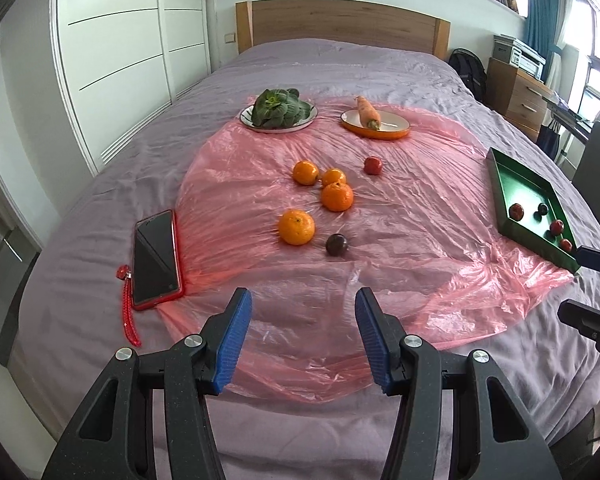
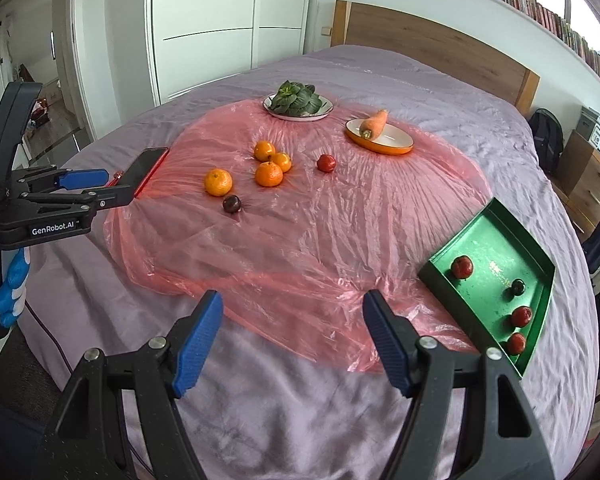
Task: Organize fruits
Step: 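Move both open tools toward the oranges and red apple on the sheet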
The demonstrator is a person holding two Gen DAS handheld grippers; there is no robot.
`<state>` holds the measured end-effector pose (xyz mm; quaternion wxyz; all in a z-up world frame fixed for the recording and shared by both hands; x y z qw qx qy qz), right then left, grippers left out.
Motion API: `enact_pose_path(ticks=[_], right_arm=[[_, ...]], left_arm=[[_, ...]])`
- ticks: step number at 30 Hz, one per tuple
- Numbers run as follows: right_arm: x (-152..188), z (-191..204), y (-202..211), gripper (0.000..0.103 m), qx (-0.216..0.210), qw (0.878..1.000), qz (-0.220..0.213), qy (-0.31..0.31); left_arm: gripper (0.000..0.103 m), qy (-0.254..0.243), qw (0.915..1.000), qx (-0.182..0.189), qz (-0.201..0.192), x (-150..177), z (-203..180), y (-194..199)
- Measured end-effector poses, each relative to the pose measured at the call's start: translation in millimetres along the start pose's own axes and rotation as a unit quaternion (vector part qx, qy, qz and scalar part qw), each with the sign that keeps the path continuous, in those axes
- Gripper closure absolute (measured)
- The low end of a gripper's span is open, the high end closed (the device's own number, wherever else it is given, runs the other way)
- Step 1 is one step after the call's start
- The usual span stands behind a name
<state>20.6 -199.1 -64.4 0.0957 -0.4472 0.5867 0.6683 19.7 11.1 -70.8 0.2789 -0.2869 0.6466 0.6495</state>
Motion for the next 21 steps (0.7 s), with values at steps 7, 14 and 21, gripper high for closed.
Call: enact_pose_path(ticks=[7, 14, 21], right_arm=[[-6, 17, -26, 0.000, -0.026, 1.000, 0.008, 0.010], [-13, 21, -55, 0.000, -0.047, 0.999, 0.014, 0.015], [-29, 10, -86, 0.000, -0.058, 0.998, 0.011, 0.018]], left_arm=[[0.055, 0.019, 0.9996, -0.017, 0.014, 6, 27, -22], [0.055, 0.033, 0.9989, -0.015, 0.030, 14, 30, -46], [0.055, 0.052, 0.9979, 0.003, 0.039, 10, 11, -73]])
Point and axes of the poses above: each gripper's, at about its wrist camera, not at the fingertips, and y roughly against the way its jaws point, z to its left, x to its underside, the point moved 7 cm from there along -y, roughly the way its jaws point, and after that the axes turned 5 degrees about -z, right-handed, at the moved point
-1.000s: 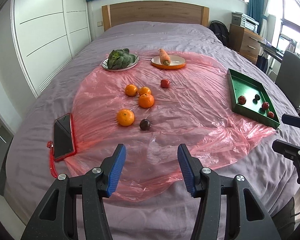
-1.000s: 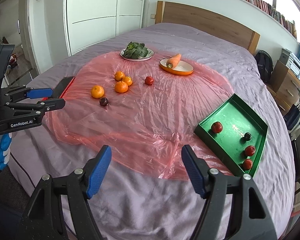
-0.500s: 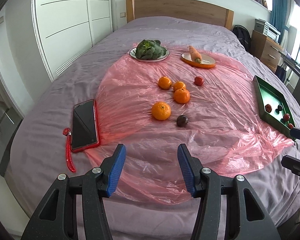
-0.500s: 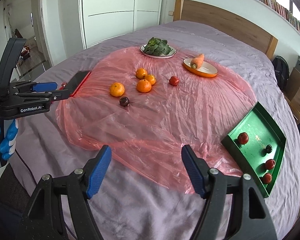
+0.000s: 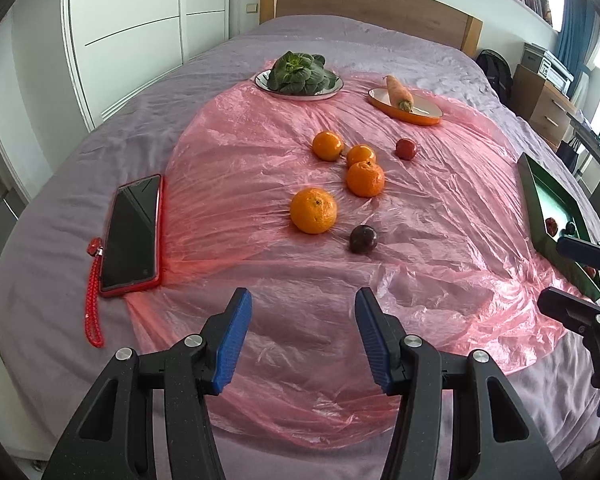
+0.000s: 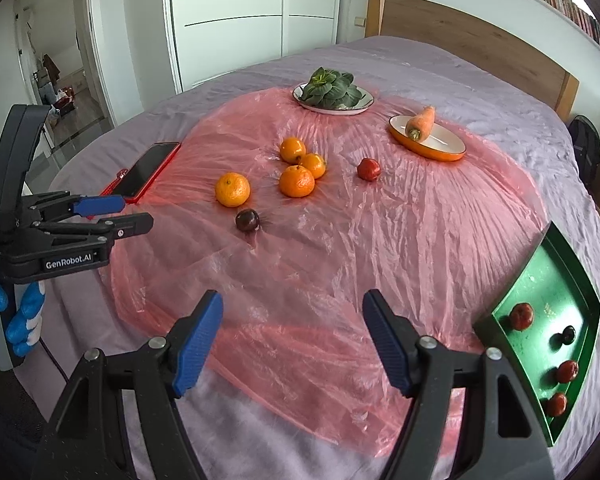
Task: Organize fruits
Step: 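Move both open tools toward the oranges and red apple on the sheet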
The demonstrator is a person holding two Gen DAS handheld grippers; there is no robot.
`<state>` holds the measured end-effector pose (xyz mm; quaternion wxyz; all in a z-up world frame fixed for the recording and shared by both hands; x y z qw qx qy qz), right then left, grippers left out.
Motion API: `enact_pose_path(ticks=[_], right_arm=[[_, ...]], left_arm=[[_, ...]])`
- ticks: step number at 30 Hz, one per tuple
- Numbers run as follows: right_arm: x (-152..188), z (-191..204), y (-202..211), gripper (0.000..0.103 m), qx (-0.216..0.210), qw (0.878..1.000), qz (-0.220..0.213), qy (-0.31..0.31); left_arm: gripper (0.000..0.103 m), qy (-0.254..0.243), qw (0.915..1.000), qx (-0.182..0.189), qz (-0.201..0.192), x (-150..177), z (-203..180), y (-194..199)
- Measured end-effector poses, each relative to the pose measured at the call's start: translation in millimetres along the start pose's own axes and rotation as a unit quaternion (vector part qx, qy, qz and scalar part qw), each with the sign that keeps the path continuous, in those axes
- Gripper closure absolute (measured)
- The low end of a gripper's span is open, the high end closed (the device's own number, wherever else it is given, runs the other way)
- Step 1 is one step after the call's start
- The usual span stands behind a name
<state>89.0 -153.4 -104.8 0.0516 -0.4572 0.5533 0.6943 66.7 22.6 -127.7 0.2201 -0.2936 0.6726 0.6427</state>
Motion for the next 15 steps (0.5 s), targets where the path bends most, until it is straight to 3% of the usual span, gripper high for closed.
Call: enact_pose_path(ticks=[8, 15], right_arm=[[-20, -25, -38, 0.000, -0.010, 1.000, -0.008, 0.003], [-36, -51, -68, 0.000, -0.012, 1.000, -0.015, 0.003]], left_arm=[[0.055, 0.014, 0.9997, 0.016, 0.011, -8, -23, -33], [0.055, -0.009, 0.9995, 0.027, -0.009, -44, -40, -51]])
Point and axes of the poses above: each gripper's, at about its wrist camera, not at the fingertips, and y roughly against the way its jaws point, z to its left, x to its underside, the point moved 7 cm from there along -y, roughly the way its jaws point, and after that the axes turned 5 degrees about -z, right-handed, at the moved point
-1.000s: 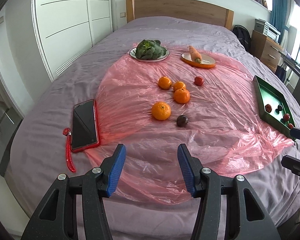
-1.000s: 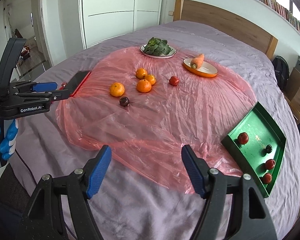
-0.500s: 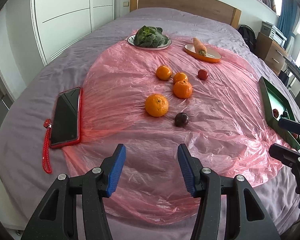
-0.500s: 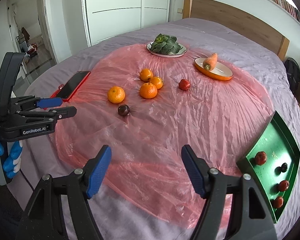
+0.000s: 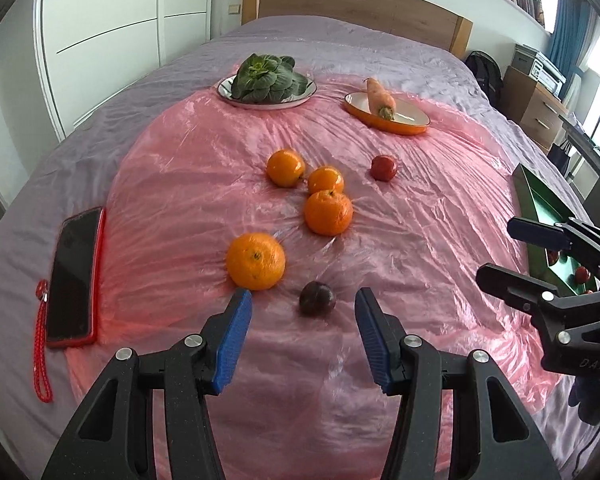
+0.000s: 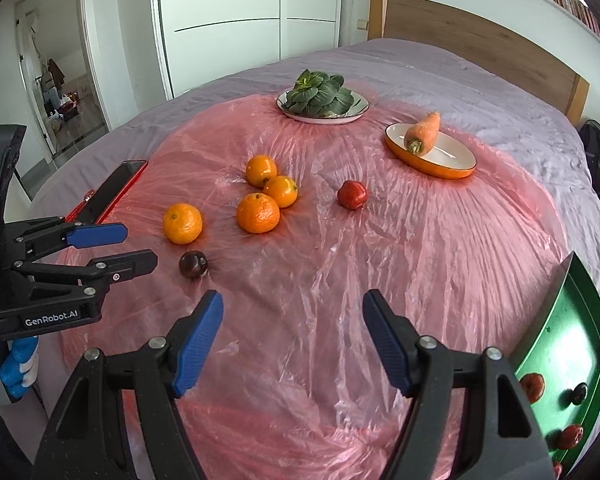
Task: Organize fruits
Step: 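Move both open tools toward the oranges and red apple on the sheet, then close the right tool on the red apple while the left tool grasps an orange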
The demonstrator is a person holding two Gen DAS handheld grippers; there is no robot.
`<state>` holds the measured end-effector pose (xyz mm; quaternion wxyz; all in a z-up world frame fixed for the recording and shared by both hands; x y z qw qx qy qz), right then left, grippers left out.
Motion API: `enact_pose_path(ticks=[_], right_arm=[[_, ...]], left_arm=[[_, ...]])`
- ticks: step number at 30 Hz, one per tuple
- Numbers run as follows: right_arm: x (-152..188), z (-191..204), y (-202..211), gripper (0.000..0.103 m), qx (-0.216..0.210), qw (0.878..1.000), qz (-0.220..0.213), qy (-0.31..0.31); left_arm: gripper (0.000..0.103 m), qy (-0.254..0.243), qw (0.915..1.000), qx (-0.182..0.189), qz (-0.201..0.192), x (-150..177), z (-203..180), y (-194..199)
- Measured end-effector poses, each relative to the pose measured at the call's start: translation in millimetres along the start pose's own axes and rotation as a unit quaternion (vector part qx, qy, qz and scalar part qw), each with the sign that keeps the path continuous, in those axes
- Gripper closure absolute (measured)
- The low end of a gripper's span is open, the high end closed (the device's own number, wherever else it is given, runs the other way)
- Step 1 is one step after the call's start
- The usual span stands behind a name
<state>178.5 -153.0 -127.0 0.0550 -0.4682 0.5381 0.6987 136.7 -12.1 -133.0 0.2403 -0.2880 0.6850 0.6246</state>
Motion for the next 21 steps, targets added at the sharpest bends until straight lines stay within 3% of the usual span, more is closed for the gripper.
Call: enact_pose_path(ticks=[9, 21], right_arm=[[-40, -36, -43, 0.000, -0.007, 1.000, -0.024, -0.003], [-66, -66, -118, 0.000, -0.015, 1.000, -0.013, -0.007]], left_arm=[[0.055, -0.026, 0.9996, 0.014, -0.007, -45, -22, -46], [0.055, -0.027, 0.9991, 0.003, 0.033, -47, -20, -109]])
Point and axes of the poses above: each gripper's, at about its wrist camera, not at the fingertips, and y roughly against the way its jaws point, z to its left, x to its underside, the point moved 7 cm from there along -y, roughly the way its jaws point, and after that the axes turned 5 degrees about -z, right-handed, at the moved point
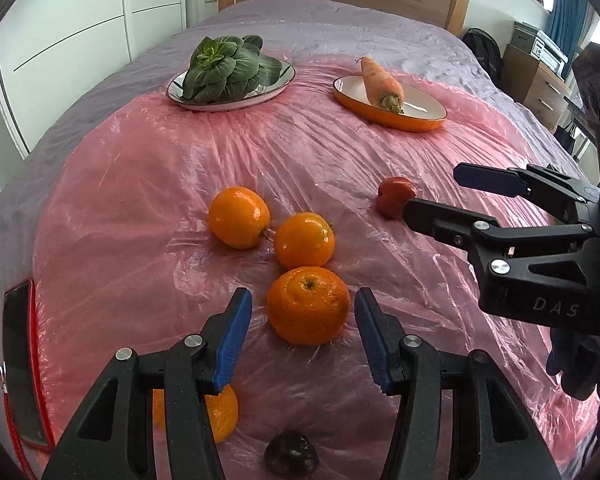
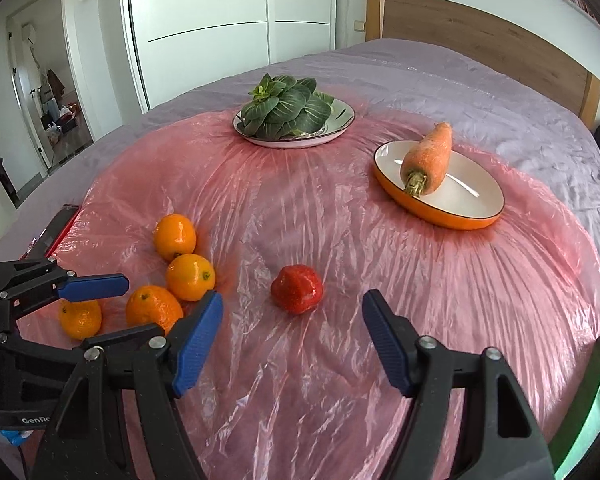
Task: Organize fruits
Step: 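Close the right tool on the red apple while the left tool grasps an orange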
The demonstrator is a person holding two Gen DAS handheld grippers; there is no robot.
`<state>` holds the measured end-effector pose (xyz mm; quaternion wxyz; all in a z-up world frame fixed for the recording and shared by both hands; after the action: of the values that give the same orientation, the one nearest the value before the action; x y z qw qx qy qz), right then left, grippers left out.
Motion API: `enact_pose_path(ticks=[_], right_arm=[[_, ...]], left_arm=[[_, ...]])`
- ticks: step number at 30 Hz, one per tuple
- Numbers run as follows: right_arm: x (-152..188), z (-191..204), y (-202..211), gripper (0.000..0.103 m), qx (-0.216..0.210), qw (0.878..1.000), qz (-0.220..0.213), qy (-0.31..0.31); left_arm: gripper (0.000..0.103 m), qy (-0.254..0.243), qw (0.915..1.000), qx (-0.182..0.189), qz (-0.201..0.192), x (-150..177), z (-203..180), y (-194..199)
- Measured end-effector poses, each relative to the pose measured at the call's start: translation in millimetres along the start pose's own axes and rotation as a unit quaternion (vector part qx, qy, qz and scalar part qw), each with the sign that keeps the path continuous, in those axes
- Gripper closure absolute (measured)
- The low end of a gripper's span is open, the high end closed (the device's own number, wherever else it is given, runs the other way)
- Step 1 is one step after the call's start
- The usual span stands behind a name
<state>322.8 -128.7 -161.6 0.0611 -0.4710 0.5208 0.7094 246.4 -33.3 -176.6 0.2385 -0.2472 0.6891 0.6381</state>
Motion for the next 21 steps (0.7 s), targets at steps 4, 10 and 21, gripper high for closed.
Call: enact_pose_path(ticks=[4, 10, 21], right_arm=[[-2, -2, -18, 0.000, -0.005, 1.000, 0.010, 0.000], [2, -6, -38, 0.006, -0.011, 1.000, 0.028, -0.004], [12, -4, -47, 0.040, -0.022, 0.999, 0.030, -0.002]], left_arm=[[0.057, -0.005, 1.0000, 0.000, 0.008, 2, -1, -9], [0.062, -0.017, 0.9998, -0.001, 0.015, 5, -6, -17], [0.063, -0.008, 0.9999, -0.008, 0.012, 5, -6, -20]])
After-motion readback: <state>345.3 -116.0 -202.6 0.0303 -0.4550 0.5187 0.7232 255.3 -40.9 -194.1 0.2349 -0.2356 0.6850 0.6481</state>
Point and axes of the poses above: each gripper's, at about its wrist camera, not at the fingertips, and y roughly against the way its jaws point, z to its left, x to its underside, the point moved 7 cm from there along -y, roughly the way its jaws point, and after that the axes turned 5 degrees about -z, right-handed, at the moved point
